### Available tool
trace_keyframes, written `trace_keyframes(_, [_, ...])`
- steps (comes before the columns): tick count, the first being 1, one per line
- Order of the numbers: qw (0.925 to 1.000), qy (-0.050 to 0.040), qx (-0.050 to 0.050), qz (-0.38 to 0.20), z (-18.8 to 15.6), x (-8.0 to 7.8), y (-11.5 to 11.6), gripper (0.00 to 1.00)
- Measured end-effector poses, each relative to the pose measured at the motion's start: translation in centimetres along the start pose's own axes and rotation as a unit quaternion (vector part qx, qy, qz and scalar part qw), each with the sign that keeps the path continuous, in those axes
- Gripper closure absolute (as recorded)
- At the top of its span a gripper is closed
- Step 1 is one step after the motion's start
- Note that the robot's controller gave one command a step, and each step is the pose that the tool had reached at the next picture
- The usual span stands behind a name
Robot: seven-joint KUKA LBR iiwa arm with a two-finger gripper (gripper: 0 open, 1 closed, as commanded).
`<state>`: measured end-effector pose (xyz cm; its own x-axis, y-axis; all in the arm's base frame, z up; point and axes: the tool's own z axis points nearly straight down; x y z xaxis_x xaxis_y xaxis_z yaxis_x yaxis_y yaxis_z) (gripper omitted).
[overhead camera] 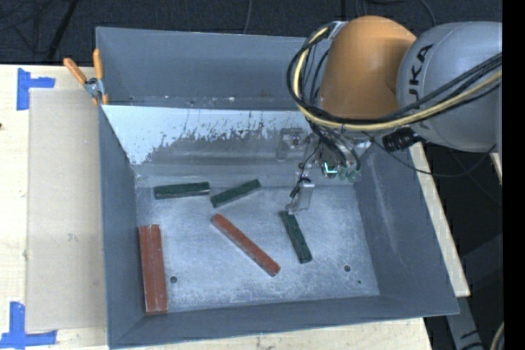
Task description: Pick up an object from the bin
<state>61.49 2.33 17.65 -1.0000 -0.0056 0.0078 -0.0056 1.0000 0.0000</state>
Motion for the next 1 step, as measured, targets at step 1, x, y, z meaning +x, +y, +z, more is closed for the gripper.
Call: trace_keyframes(1, [0.9966,-0.0012,-0.001,0.082,10.7,-0.12,5.43,0.0])
